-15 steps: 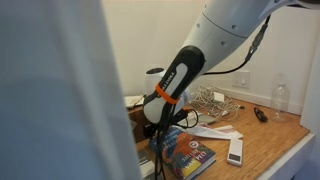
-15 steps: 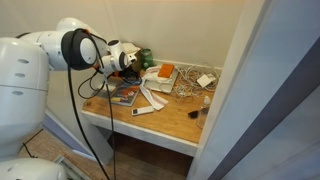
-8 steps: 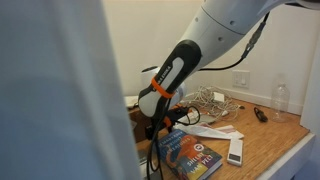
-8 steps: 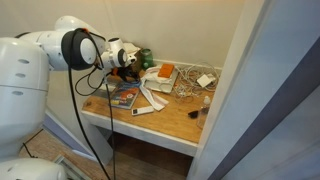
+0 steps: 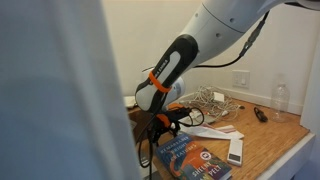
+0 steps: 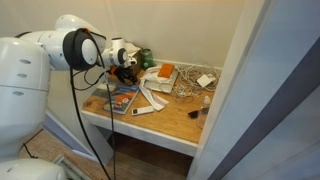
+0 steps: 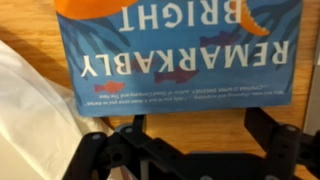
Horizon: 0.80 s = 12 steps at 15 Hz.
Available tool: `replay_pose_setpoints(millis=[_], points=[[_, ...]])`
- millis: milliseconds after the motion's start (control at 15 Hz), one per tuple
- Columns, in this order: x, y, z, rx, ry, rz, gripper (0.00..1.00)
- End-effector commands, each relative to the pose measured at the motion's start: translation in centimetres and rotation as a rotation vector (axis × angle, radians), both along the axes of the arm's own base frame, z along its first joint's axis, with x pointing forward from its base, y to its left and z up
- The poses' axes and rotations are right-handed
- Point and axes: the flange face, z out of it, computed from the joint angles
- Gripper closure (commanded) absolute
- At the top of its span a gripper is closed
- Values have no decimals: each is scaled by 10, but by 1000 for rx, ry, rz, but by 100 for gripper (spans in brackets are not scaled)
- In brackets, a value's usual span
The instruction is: Slide the book forward on the surface
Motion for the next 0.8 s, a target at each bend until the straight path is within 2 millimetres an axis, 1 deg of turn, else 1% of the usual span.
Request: replay_pose_setpoints(millis=[0, 467, 733], points=[[-9, -3, 2, 39, 51, -97, 0], [-22, -14, -8, 81, 82, -225, 0], [-27, -23, -3, 101, 81, -257, 0]])
